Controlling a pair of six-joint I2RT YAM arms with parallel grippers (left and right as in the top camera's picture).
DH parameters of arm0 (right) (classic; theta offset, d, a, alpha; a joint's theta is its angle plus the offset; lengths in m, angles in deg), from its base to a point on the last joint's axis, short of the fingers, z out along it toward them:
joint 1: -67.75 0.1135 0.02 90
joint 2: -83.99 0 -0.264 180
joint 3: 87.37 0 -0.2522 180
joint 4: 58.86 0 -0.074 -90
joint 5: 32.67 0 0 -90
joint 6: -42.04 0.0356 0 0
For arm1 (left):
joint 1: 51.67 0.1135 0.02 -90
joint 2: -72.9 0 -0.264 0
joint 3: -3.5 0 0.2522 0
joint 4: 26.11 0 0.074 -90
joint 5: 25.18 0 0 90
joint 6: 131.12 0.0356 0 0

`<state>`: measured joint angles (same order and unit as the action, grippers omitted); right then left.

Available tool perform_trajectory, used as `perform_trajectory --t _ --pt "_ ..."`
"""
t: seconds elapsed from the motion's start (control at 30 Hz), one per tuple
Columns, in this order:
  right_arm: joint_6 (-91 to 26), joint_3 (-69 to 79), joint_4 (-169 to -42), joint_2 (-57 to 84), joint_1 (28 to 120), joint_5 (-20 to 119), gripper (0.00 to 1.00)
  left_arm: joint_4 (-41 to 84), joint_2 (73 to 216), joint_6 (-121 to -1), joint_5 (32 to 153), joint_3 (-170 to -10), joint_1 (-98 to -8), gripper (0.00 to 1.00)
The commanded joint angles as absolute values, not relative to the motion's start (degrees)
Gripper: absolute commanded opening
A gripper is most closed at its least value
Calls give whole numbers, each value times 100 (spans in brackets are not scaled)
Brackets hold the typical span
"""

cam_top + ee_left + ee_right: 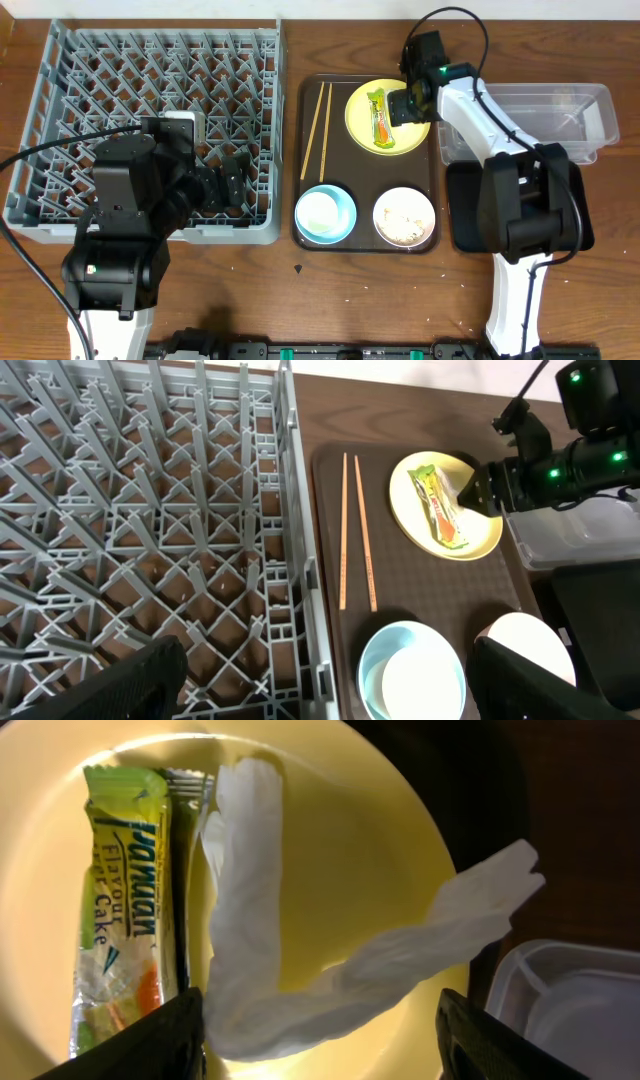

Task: Sort waste into correct bins and load items into the dishwasher
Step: 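Carry the tissue right and release it into the clear plastic bin, then return the right gripper to the plate and grasp the green snack wrapper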

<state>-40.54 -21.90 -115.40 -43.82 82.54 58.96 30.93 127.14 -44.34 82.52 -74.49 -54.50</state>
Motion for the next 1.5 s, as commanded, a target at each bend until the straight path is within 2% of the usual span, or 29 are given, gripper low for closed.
perform_trajectory --t 0.0,0.1,0.17,0.23,0.27,0.53,0.73,0.97,1.2,1.23,1.27,1.33,1.37,1.47 --pt "-4034 -2249 -11569 -4666 8405 6014 56 3093 12714 -4487 8280 -7586 -5459 90" --pt "-4047 -2249 -11516 -4716 8457 6165 30 3093 12714 -4487 8280 -7586 -5459 90" --pt "-4050 -2269 -11501 -4666 8461 6165 20 3093 12714 -4487 8280 -7586 -5459 90" --pt "-4047 -2288 -11527 -4552 8461 6165 5 3093 12714 -4487 8280 -7586 -5459 90" --pt "-4017 -2293 -11545 -4430 8455 6161 1 3093 12714 -4487 8280 -7586 -5459 91" --pt "-3879 -2295 -11932 -3191 8378 5691 1 3093 12714 -4487 8280 -7586 -5459 90" --pt "-3186 -2295 -12574 -2260 8103 6770 1 3093 12714 -4487 8280 -7586 -5459 90" --pt "-2563 -2116 -13173 -2419 7305 6908 1 3093 12714 -4487 8280 -7586 -5459 90" --pt "-3103 -1958 -13040 -2911 6840 5636 1 3093 12714 -4487 8280 -7586 -5459 90" --pt "-3223 -1963 -12996 -2902 6842 5529 6 3093 12714 -4487 8280 -7586 -5459 90" --pt "-3387 -1987 -12955 -2843 6857 5372 25 3093 12714 -4487 8280 -7586 -5459 90" --pt "-3554 -2015 -12876 -2732 6916 5192 38 3093 12714 -4487 8280 -7586 -5459 91" --pt "-3667 -2017 -12808 -2640 6984 5120 42 3093 12714 -4487 8280 -7586 -5459 90" --pt "-3897 -2017 -12655 -2408 7281 5085 45 3093 12714 -4487 8280 -7586 -5459 90"
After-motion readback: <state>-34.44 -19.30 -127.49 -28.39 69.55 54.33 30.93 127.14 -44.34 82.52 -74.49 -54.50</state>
